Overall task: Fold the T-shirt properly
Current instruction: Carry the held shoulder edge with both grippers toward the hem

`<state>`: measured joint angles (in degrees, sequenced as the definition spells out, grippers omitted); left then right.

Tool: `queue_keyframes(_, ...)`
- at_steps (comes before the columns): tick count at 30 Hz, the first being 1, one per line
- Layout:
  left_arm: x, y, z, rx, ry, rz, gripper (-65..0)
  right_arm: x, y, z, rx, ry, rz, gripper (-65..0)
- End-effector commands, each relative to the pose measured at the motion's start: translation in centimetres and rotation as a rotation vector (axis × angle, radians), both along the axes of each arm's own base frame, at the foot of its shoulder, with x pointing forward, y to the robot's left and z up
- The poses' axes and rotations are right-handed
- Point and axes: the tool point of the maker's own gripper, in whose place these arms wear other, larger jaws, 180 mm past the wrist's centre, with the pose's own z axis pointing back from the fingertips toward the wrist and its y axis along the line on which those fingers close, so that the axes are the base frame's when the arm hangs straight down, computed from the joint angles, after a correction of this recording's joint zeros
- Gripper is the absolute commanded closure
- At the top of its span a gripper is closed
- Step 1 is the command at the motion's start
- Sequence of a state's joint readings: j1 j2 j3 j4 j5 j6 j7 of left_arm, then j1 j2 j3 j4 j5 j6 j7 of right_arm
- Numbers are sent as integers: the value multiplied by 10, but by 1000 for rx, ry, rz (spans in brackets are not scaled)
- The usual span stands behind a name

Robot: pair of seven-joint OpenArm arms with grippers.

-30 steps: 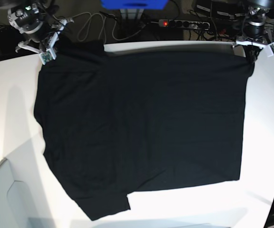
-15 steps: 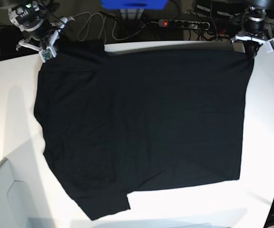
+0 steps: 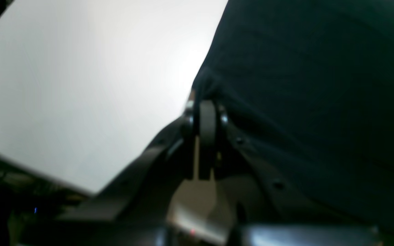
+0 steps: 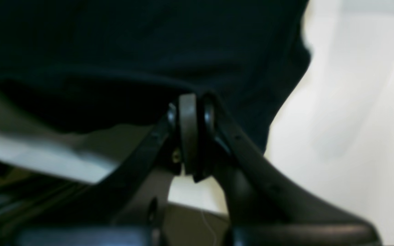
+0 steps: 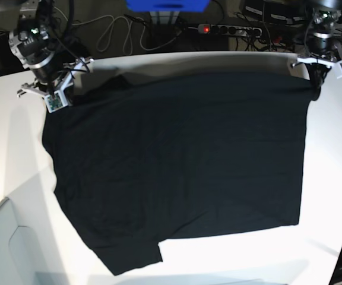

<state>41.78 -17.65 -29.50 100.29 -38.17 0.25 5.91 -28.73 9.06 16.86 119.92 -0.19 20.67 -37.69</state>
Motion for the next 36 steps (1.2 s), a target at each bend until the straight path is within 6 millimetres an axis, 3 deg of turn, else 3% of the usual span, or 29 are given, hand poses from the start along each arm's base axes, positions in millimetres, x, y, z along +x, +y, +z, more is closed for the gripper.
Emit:
queue_keyframes(1, 12, 5, 16, 31, -51, -12, 0, 10, 3, 13, -3, -57, 28, -4)
queue_keyframes(4, 22, 4, 14, 18, -15, -30, 0, 29, 2, 26, -4, -115, 27, -4)
queue_keyframes(11, 45, 40, 42, 33, -5, 45, 0, 66, -9, 38, -45, -123, -9, -4)
queue_keyframes(17, 69, 52, 54, 97, 9, 62, 0, 98, -10, 63, -53, -191, -21, -4)
queue_keyframes(25, 90, 38, 52, 123, 7, 36, 0, 112, 9, 58, -32, -184, 35, -4)
queue_keyframes(29, 99, 35, 60, 147, -10, 20, 0, 117, 8, 52, -25, -167, 34, -4)
queue_keyframes(36, 113, 35, 73, 178, -47, 20, 0, 147, 4, 58, -8, -189, 17, -4)
